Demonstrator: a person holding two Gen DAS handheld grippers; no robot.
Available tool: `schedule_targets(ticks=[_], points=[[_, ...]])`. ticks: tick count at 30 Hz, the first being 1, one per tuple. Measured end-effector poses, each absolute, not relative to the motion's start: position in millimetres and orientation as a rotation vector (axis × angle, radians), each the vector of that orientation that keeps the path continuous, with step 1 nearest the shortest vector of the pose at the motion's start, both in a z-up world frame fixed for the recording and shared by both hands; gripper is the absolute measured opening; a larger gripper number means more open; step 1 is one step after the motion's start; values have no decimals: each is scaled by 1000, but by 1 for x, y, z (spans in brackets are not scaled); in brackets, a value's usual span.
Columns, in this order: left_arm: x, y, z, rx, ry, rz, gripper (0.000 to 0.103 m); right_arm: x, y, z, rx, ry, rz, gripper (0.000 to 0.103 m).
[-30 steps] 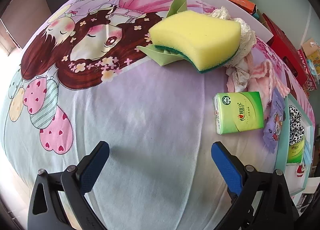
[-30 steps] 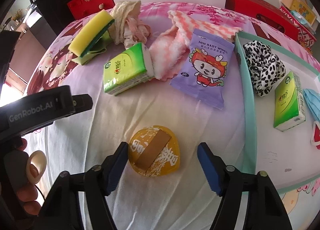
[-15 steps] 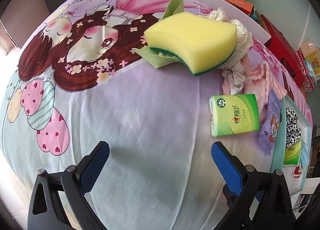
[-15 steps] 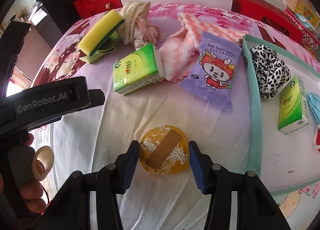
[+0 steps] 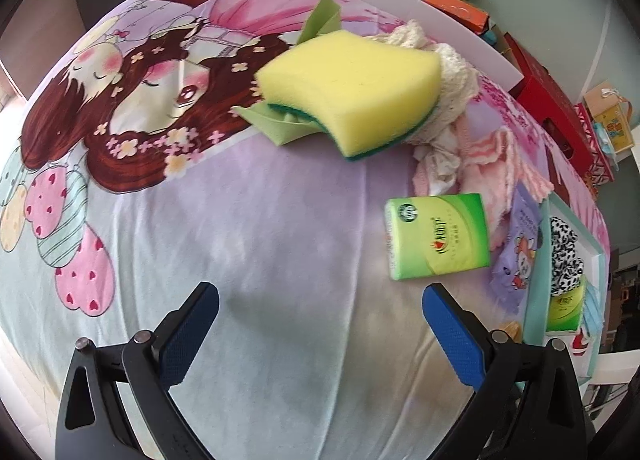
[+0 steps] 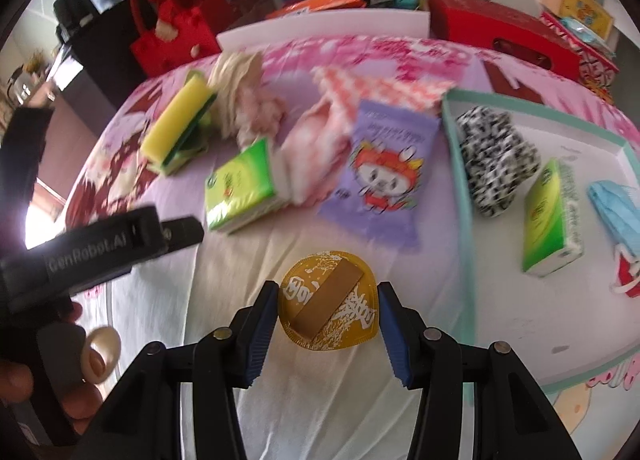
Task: Organize soft objects
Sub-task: 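Grasp the orange round container with the right tool while the left tool grasps a green tissue pack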
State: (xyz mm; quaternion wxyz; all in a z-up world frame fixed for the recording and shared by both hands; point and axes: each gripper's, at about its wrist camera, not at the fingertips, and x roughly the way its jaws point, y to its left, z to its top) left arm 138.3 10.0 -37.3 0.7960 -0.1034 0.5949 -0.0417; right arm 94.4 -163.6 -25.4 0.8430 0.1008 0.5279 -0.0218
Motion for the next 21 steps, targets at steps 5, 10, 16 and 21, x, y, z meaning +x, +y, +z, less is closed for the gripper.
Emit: schedule_targets(ticks=[5, 10, 16, 21], points=[[143, -6, -32, -229, 1243, -128, 101, 95, -178, -10, 228, 1047, -105, 52], [147, -24, -30, -245, 1212, -161, 101, 91, -200, -4, 256, 1014, -169, 52], [156, -44, -31, -271, 1198, -196, 101, 91, -212, -3, 285, 1003, -187, 52], [164, -52, -32, -280, 1168, -216, 101, 90, -215, -3, 292, 1001, -187, 52]])
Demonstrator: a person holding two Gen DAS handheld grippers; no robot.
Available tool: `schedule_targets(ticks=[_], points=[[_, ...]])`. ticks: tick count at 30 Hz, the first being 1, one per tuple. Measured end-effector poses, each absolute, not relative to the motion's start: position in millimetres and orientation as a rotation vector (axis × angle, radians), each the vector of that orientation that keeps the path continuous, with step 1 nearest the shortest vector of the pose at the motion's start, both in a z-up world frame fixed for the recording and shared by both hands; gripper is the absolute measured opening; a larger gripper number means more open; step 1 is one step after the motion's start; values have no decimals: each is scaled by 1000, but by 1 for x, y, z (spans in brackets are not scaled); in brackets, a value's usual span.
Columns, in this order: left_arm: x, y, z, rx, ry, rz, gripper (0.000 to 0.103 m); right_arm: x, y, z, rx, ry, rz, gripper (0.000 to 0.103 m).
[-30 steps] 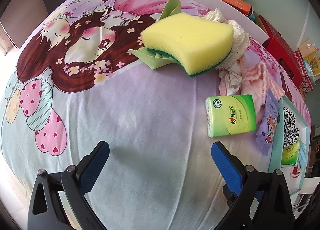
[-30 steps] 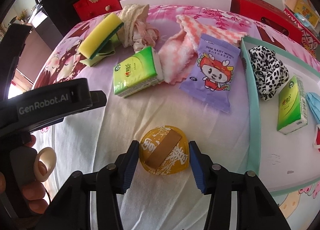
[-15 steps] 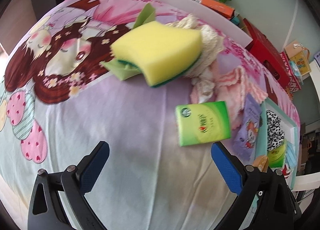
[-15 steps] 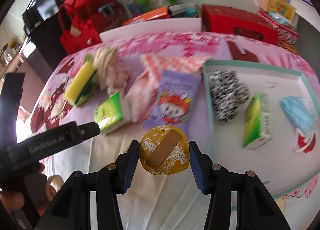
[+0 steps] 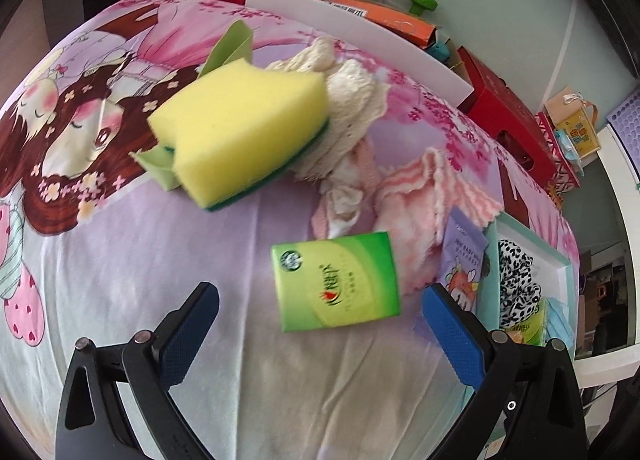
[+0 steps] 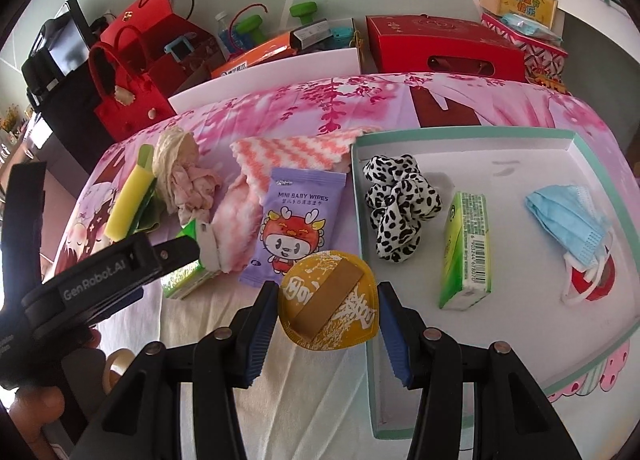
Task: Organize soft objects
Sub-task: 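Grasp the orange round container with the right tool while the left tool grasps a green tissue pack, then carry the container with the right tool while the left tool carries the tissue pack, releasing both in the tray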
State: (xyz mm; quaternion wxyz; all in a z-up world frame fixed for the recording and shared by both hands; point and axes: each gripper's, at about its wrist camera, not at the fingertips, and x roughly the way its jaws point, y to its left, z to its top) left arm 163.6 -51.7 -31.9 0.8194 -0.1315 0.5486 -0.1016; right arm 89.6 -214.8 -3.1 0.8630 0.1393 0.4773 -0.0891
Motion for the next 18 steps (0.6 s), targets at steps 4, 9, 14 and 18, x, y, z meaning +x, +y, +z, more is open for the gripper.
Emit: schedule_targets(ticks=[4, 9, 14, 18], points=[[168, -60, -30, -261, 1156, -221, 99, 89, -218, -3, 300, 1000, -194, 52], [173, -68, -31, -254, 1161, -229, 94, 89, -222, -2, 312, 993, -201, 52], [175, -72, -39, -249, 1180, -215, 79, 88, -225, -2, 324, 992, -207, 52], [174, -67, -43, -261, 1193, -215, 67, 88, -226, -2, 330, 992, -207, 52]])
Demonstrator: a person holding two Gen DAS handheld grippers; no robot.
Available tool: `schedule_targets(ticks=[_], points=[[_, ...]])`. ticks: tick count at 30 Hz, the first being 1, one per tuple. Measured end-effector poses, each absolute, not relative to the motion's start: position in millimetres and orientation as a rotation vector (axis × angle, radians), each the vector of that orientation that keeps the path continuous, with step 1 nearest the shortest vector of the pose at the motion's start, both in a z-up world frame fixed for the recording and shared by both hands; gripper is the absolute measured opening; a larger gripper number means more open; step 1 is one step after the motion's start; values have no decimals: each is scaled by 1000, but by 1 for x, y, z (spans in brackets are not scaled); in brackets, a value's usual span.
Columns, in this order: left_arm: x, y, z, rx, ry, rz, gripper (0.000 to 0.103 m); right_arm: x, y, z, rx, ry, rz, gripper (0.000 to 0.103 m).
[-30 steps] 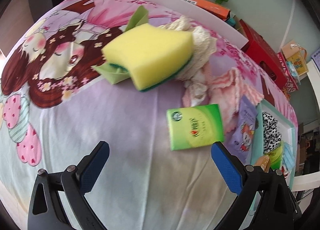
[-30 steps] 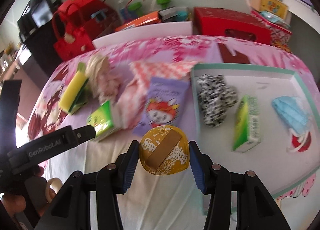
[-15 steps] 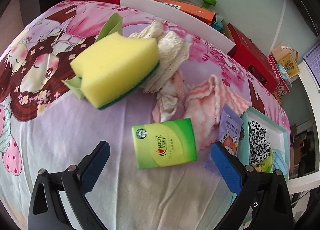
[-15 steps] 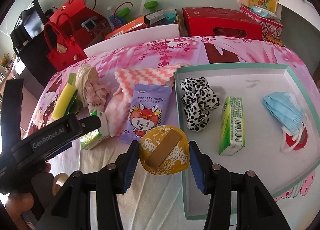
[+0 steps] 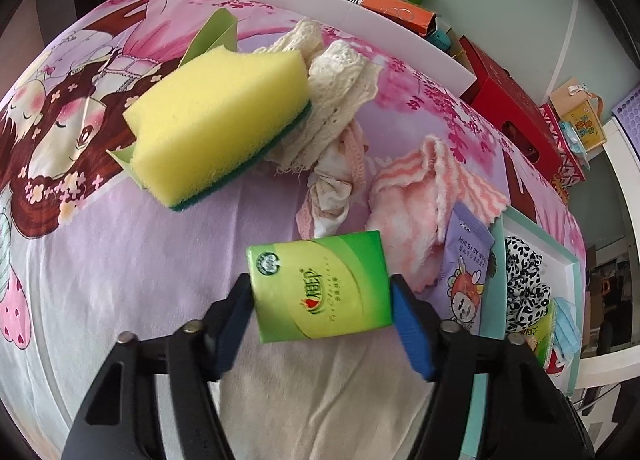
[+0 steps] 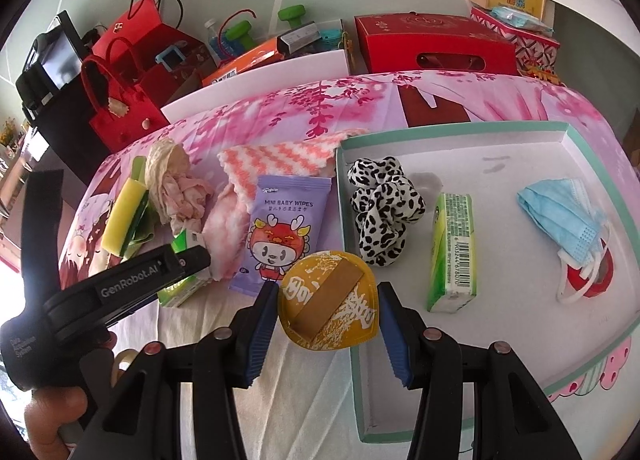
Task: Organize soft objects
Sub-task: 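Carry the container with the right tool while the left tool carries the tissue pack, releasing both in the tray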
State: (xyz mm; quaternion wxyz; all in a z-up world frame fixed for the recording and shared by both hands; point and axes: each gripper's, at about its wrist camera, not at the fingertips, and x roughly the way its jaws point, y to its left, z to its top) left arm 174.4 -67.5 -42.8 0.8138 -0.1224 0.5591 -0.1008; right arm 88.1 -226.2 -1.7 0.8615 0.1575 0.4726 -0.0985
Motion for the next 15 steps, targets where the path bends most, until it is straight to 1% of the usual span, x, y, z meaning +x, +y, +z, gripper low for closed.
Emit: schedule_targets(ticks=[10, 15], points=[[164, -60, -36, -245, 1188, -209, 67, 87, -228, 0, 346, 985, -206, 52], [156, -56, -20, -253, 1137, -228, 66, 82, -230, 10, 355, 936, -202, 52]])
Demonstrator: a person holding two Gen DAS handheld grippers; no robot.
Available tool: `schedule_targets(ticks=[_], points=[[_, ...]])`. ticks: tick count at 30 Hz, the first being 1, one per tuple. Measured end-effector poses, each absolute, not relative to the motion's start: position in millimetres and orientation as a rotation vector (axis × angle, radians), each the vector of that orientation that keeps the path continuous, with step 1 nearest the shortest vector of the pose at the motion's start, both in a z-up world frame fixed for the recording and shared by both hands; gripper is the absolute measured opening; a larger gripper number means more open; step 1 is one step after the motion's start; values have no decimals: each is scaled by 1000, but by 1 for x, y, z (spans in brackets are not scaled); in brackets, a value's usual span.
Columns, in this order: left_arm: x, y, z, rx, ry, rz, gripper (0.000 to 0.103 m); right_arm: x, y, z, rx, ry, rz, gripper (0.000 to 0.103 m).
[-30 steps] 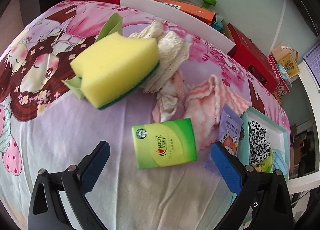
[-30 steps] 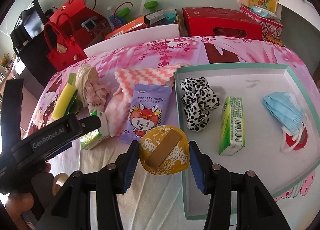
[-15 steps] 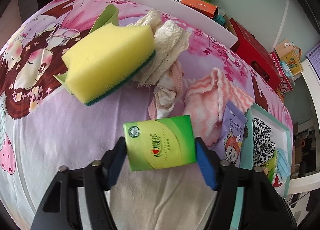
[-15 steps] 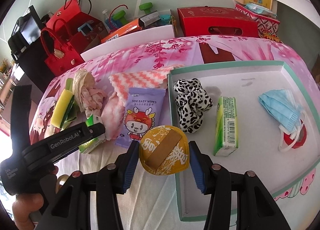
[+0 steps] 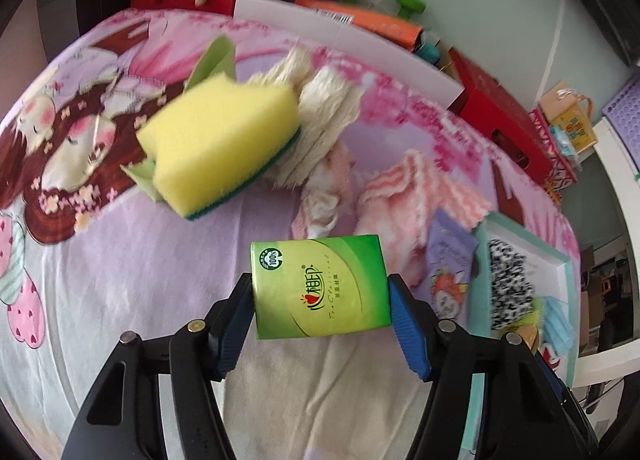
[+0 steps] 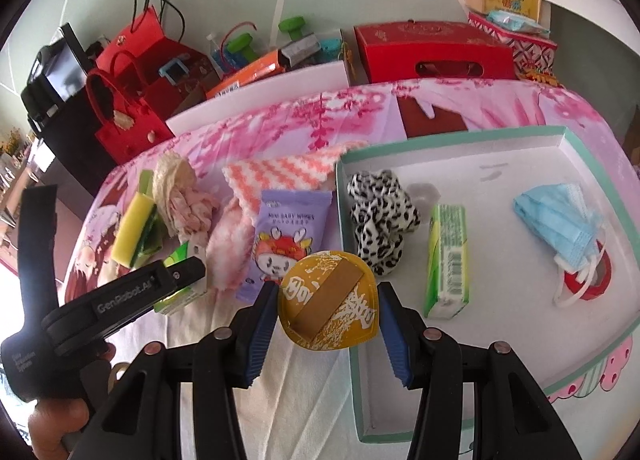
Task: Organize soft objects
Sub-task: 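Carry the container with the right tool while the left tool carries the tissue pack, releasing both in the tray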
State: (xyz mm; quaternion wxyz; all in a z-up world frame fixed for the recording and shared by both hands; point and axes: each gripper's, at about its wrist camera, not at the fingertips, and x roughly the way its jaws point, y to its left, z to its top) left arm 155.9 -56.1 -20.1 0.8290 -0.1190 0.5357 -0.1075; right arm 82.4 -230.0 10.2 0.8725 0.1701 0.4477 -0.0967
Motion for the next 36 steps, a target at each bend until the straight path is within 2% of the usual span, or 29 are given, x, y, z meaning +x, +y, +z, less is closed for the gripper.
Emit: schedule_targets(ticks=[8, 14, 36], points=[[131, -72, 26, -219, 958, -355, 66, 63, -251, 41, 370, 836, -266, 52], [110, -105, 42, -124, 903, -459, 66, 44, -285, 50, 390, 812, -378, 53], [46, -211, 3, 149, 1062, -686, 66, 10, -358, 5, 522, 931, -524, 53]])
